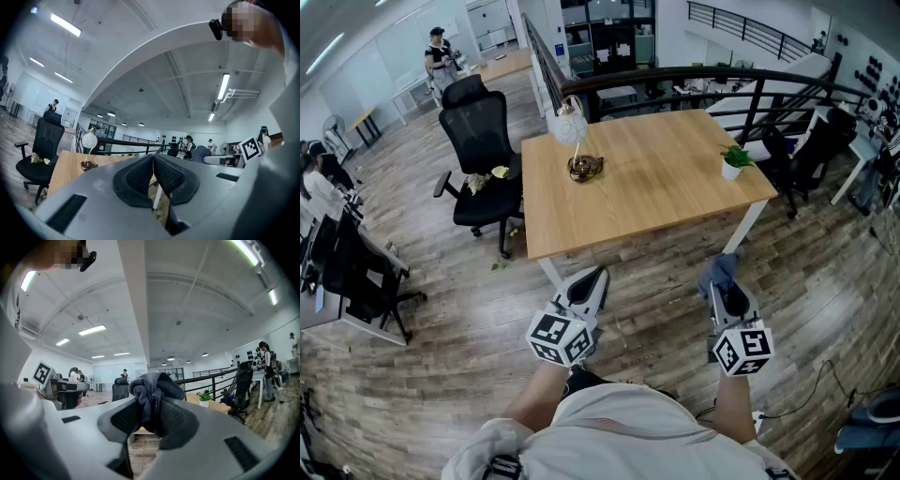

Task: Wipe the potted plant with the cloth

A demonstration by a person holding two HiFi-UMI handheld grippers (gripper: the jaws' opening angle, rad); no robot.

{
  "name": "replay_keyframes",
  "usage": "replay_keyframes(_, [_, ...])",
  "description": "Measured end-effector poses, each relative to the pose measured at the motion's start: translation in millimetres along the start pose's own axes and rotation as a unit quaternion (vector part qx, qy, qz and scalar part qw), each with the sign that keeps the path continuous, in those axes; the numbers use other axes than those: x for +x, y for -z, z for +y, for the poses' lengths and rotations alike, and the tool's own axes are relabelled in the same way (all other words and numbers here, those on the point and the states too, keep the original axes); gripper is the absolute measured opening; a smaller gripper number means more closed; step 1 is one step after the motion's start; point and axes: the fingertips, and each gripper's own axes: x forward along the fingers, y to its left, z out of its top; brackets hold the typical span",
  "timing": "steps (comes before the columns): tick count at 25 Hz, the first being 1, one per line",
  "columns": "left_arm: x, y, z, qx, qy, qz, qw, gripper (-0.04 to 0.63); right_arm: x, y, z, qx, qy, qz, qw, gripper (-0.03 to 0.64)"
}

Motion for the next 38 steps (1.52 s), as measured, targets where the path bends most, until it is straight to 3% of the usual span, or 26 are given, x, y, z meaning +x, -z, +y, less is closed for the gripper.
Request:
replay_keyframes(12, [-13, -2, -7, 0.003, -0.009, 0.0, 1.0, 0.017, -2, 0, 12, -0.002, -0.025, -0.002, 1.0, 0.163])
replay_keyframes(19, [-12, -3, -19, 0.003, -0.006, 0.0, 1.0, 0.017, -14, -1, 2, 0.002, -0.017, -0.006, 1.0, 0.163])
replay_keyframes(30, [21, 1, -57, 0.017, 0.046, 0.016, 0.9987, 0.017, -46, -1, -44, 0.053, 0.021, -0.037, 0.998, 0.169])
replay_keyframes(38, [85, 23, -64, -0.006, 0.086, 0.04, 0.9955, 0.017, -42, 12, -90, 0.059, 0.058, -0.017, 0.996, 0.169])
